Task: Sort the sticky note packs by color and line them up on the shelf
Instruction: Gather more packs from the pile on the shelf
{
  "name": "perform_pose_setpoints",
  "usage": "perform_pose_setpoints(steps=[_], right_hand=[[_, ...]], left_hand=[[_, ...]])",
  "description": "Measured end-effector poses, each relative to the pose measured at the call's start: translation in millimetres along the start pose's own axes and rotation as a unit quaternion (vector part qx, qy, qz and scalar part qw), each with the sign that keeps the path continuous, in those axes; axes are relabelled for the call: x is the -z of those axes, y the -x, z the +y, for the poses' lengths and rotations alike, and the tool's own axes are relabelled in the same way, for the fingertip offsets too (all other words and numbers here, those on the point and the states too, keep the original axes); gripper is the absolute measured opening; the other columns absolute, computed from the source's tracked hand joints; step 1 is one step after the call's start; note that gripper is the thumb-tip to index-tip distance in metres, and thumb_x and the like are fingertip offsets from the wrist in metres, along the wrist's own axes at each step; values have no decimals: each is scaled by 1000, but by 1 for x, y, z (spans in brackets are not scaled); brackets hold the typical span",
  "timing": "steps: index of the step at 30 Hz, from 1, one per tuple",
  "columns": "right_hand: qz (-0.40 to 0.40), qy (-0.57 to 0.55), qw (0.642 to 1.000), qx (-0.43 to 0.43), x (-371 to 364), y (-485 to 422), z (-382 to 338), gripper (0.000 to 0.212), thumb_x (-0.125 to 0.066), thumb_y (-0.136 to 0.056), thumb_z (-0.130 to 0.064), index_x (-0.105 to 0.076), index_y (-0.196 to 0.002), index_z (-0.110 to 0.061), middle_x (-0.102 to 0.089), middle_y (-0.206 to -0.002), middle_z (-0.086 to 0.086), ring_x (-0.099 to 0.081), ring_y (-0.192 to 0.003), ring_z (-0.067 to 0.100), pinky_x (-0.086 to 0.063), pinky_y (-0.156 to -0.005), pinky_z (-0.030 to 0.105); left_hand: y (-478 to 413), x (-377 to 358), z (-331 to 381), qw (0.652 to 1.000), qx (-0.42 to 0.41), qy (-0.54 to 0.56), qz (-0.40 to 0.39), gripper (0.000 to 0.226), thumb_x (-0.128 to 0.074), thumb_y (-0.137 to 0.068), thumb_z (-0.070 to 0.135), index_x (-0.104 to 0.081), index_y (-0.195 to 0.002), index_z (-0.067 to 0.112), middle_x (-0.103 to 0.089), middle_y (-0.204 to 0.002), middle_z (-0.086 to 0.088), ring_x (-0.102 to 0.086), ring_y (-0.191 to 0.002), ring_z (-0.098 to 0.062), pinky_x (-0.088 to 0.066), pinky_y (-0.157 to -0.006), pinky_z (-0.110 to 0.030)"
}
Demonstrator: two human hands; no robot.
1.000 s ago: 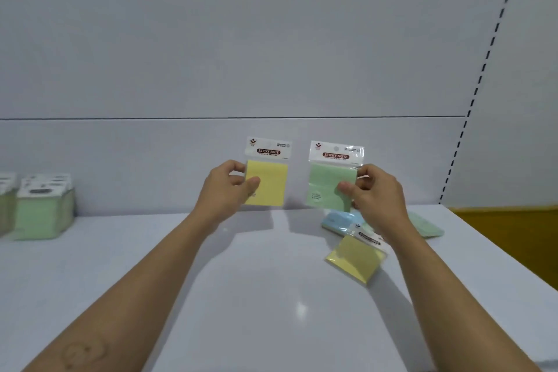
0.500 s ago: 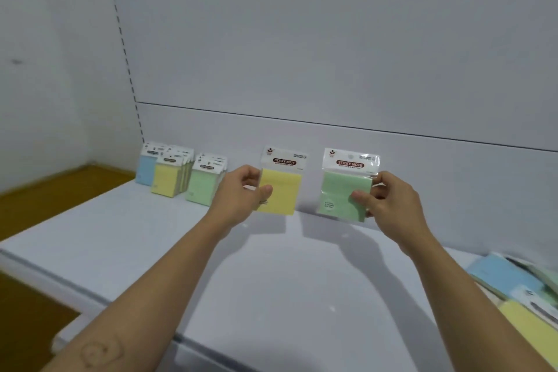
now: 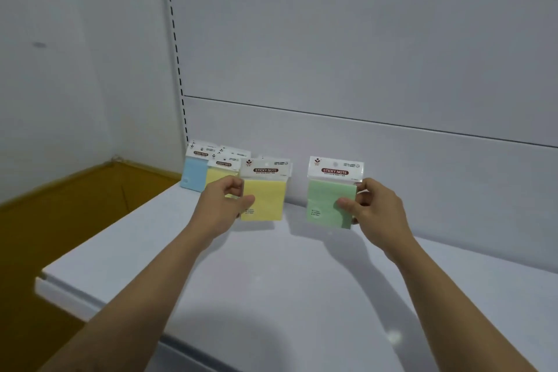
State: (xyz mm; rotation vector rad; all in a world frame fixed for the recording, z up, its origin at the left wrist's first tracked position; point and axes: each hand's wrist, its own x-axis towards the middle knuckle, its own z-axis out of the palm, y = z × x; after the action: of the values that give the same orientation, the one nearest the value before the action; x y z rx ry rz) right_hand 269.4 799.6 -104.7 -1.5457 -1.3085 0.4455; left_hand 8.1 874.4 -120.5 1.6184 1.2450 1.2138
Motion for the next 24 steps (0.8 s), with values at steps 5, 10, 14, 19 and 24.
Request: perform_pose_setpoints(steps=[5,10,14,19,24], right_hand=[[4,19,1000,-20,-56,-5,-7,17,-75,-77,-15,-60,-81,-17,-71,-78,6,-68,-75,25,-56,-67,44],[17,33,999,-30,-98,-9,-12,18,-76,-76,-17,-59,-80,-18,-69,-75,2,-64,-69,21,-47,-55,29],[32,45,997,-46,-124,-12,-13,18,-75,-76,-18,-58,-81,-16,-68,-75,3,-63,-68,21,-46,-57,30],[53,70,995,-48,-155,-19,-10,18,-74,-77,-21,-57,-80,-17,-67,-75,-5,-62,-69,14,-44,-56,25],[109,93,989,-32,-172,-20,9,20,-73,-78,-22,-53,-75,-21,-61,-84,-7,-56,-70,1,-37,-56,12]], left_hand=[[-32,38,-29,1000,-3,-18,-9,19,-73,-81,7,-64,-97,5,-63,-96,-12,-58,-70,-20,-51,-65,-32],[-65,61,-54,999,-8,-52,-6,16,-72,-81,8,-62,-93,5,-61,-92,-8,-58,-81,-25,-52,-79,-41],[-89,70,-71,997,-10,-73,-17,14,-73,-80,7,-60,-87,7,-60,-86,-6,-55,-71,-21,-46,-62,-27],[-104,72,-91,992,-49,-118,13,12,-71,-82,13,-60,-84,18,-60,-78,3,-57,-69,-16,-43,-60,-26],[-109,66,-114,981,-82,-167,48,15,-69,-84,22,-62,-97,19,-61,-89,0,-59,-77,-13,-50,-73,-37]])
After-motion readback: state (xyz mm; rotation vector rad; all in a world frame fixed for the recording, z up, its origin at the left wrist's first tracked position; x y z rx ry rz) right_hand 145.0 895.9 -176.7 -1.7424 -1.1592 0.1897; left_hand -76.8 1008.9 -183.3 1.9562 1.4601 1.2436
